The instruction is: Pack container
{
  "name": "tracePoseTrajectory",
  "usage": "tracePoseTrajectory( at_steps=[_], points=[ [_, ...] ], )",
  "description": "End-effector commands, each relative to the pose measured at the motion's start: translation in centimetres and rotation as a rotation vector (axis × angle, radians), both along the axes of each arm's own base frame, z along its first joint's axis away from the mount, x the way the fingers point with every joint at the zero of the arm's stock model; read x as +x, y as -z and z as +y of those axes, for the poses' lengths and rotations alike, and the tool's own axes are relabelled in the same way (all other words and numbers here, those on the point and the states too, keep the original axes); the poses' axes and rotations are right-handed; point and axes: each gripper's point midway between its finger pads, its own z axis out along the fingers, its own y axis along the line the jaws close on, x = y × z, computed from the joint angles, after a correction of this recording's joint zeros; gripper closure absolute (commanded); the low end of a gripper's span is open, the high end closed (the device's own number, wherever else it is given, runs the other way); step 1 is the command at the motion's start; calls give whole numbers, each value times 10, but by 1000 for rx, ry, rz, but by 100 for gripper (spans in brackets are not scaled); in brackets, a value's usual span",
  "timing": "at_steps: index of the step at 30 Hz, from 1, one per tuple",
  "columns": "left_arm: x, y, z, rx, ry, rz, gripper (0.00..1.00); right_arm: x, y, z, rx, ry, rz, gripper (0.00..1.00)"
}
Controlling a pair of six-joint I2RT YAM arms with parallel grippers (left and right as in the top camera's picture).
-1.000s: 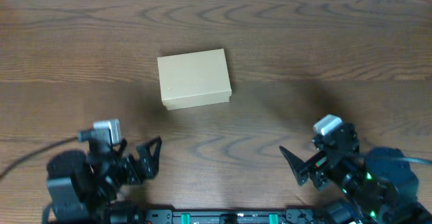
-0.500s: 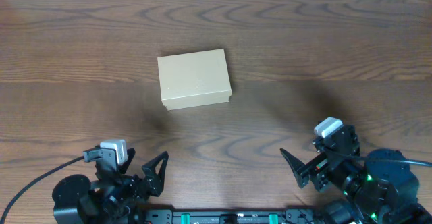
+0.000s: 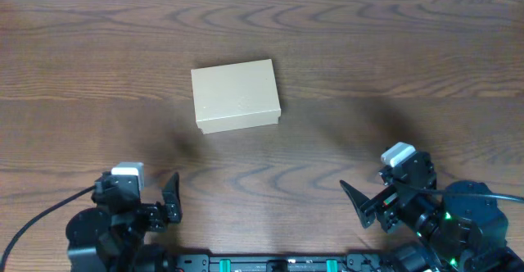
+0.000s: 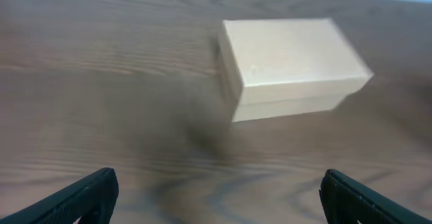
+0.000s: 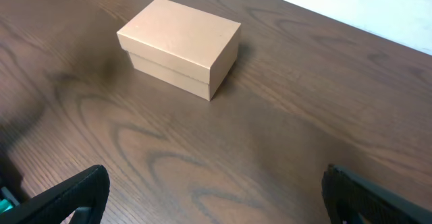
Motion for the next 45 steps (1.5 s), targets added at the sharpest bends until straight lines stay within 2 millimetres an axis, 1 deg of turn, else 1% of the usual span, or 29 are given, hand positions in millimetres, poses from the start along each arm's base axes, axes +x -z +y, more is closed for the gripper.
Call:
tracePoseTrajectory(
  at_steps=[1,6,11,18,27,33,45],
  points=[
    [7,15,10,145,24,-8,5,1,3,-2,8,16,12,1],
    [18,43,11,145,24,-11,5,1,3,-2,8,16,12,1],
    [21,72,11,145,24,-10,5,1,3,-2,8,16,12,1],
    [20,99,11,146,24,-10,5,1,3,-2,8,16,12,1],
    [19,135,11,137,28,65,5,1,3,-2,8,16,12,1],
    [20,138,26,184,-45,78,5,1,3,-2,8,16,12,1],
    [18,139,26,183,-43,87,5,1,3,-2,8,16,12,1]
  ],
)
